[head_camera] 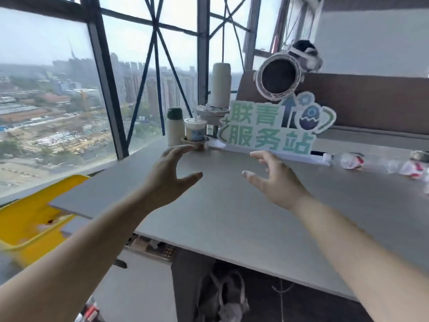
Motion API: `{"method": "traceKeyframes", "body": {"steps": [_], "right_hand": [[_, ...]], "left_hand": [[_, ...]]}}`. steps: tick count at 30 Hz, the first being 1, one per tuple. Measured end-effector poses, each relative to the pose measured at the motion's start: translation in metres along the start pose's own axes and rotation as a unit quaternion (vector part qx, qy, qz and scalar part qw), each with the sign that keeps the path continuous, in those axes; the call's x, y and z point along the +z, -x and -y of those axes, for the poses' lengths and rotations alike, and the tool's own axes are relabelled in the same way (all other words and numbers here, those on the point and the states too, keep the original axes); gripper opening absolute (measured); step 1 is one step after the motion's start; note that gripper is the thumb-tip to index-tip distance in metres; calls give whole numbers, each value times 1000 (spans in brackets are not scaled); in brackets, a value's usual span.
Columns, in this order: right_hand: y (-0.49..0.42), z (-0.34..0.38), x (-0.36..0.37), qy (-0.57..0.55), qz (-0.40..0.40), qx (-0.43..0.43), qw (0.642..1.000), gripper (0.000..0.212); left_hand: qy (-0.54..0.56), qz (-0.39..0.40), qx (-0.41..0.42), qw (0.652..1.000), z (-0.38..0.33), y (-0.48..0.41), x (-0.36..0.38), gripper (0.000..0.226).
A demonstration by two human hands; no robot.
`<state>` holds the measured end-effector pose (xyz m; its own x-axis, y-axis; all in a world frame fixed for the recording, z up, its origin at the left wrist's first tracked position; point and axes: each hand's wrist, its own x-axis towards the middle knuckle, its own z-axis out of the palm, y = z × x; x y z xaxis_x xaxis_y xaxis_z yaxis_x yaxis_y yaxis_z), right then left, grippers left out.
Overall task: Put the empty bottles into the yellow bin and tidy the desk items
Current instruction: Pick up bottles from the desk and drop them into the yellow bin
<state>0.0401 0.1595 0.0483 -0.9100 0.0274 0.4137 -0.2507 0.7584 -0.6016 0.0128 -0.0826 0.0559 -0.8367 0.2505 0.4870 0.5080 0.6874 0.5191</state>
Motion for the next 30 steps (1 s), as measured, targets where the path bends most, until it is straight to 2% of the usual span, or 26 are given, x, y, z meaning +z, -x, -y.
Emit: {"method": "traceKeyframes", "body": {"steps": [7, 14, 21, 25, 30], "right_hand": [[61, -59, -76, 37, -51, 83, 995, 52], [115, -151, -166, 107, -93, 188, 972, 59], [99, -253, -222, 218, -108, 237, 941, 68], [87, -297, -235, 295, -86, 271, 912, 76], [83, -321, -238, 316, -39, 313, 895, 79]], "left_hand": [[38, 51, 49, 997, -60, -4, 61, 65], [64, 141, 119, 981, -136, -34, 160, 72], [68, 180, 138, 971, -188, -104, 265, 75], [47, 198, 134, 970, -201, -140, 313, 76], [27, 208, 127, 970, -211, -170, 351, 76]]}}
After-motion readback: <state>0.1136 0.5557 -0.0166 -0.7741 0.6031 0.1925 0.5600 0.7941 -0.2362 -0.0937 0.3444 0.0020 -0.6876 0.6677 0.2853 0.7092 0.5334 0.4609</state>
